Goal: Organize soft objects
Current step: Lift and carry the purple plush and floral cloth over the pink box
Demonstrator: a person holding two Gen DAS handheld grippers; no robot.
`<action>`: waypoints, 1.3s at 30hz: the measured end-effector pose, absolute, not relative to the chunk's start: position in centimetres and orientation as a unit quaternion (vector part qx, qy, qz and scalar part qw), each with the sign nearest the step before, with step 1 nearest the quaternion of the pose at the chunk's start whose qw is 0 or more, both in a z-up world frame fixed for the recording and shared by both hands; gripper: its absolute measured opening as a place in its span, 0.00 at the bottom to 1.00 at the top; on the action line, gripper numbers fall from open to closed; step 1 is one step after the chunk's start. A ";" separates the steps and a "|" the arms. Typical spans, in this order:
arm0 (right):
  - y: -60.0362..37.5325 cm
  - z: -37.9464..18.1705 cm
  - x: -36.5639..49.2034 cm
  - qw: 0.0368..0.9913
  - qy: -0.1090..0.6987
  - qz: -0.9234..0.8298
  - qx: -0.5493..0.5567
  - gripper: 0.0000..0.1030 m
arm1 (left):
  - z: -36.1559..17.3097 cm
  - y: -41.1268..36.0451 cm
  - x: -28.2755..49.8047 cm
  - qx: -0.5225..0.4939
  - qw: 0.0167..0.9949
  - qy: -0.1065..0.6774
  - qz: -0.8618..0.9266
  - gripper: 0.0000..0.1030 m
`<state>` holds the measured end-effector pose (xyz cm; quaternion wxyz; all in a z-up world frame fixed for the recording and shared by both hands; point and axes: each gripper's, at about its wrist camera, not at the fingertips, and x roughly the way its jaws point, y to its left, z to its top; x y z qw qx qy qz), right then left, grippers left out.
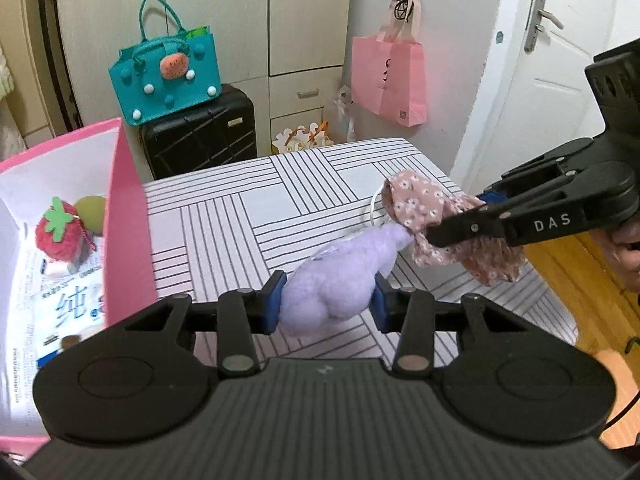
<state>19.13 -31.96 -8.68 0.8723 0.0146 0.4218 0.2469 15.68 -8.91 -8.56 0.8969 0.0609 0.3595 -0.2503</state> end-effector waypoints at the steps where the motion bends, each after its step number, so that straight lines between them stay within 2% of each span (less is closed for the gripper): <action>1: -31.8 -8.7 18.7 0.871 0.424 0.247 0.014 0.19 | -8.3 -8.7 15.3 0.063 0.898 0.356 -0.251 0.40; 15: -27.7 -5.0 12.4 0.866 0.413 0.279 -0.036 0.20 | -3.6 -2.9 10.0 0.070 0.895 0.342 -0.278 0.40; 24: -23.3 -1.6 9.3 0.851 0.398 0.334 -0.071 0.20 | 0.4 2.1 5.6 0.083 0.917 0.297 -0.255 0.40; 39: -14.1 1.3 13.1 0.832 0.368 0.401 -0.107 0.20 | 2.6 8.3 7.7 0.086 0.951 0.244 -0.168 0.40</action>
